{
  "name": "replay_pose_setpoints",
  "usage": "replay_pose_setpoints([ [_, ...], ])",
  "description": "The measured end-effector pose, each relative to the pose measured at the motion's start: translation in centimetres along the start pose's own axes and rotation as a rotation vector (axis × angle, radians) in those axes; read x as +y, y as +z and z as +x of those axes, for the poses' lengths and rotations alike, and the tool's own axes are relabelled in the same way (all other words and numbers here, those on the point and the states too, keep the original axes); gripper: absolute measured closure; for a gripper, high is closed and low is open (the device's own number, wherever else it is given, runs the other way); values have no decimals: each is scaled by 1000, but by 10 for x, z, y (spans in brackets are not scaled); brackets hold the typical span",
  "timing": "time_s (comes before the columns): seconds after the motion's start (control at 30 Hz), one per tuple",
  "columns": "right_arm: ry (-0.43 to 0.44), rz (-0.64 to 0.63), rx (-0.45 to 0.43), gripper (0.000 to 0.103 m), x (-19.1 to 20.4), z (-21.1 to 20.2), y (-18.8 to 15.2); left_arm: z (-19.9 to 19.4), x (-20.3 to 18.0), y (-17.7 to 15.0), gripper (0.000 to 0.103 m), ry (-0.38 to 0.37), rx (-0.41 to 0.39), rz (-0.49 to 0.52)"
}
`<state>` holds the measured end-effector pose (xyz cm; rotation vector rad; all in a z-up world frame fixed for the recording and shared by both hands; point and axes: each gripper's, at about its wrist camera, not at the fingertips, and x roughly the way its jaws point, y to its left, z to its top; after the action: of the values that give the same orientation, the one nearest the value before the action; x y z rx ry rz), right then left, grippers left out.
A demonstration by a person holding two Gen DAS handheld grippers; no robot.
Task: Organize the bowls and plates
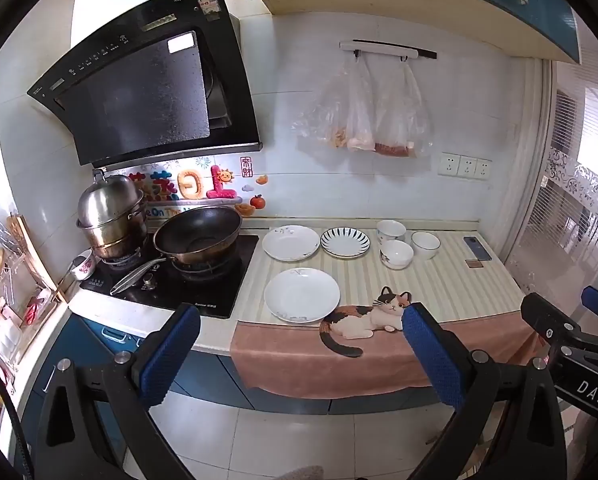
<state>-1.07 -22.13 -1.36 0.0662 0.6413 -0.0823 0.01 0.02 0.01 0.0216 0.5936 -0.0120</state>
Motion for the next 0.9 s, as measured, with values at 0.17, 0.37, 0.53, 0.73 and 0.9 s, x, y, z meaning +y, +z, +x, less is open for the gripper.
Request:
replay_pose_setpoints([
  [0.17, 2, 5, -5, 0, -1, 0, 0, -4, 12, 0, 0, 3, -4, 1],
  [0.37, 12, 14, -4, 0, -6, 3, -2, -4, 15, 0, 0, 7, -5, 8],
  [0.53, 16, 14, -3, 0, -4, 0, -2, -3, 5, -1, 0, 8, -2, -4],
  [0.73, 27, 13, 0, 0, 2, -1, -2, -4, 7, 0, 0, 8, 0, -9],
  [0.9, 27, 15, 1, 0, 2, -1, -1, -4, 7, 1, 0, 10, -2, -7],
])
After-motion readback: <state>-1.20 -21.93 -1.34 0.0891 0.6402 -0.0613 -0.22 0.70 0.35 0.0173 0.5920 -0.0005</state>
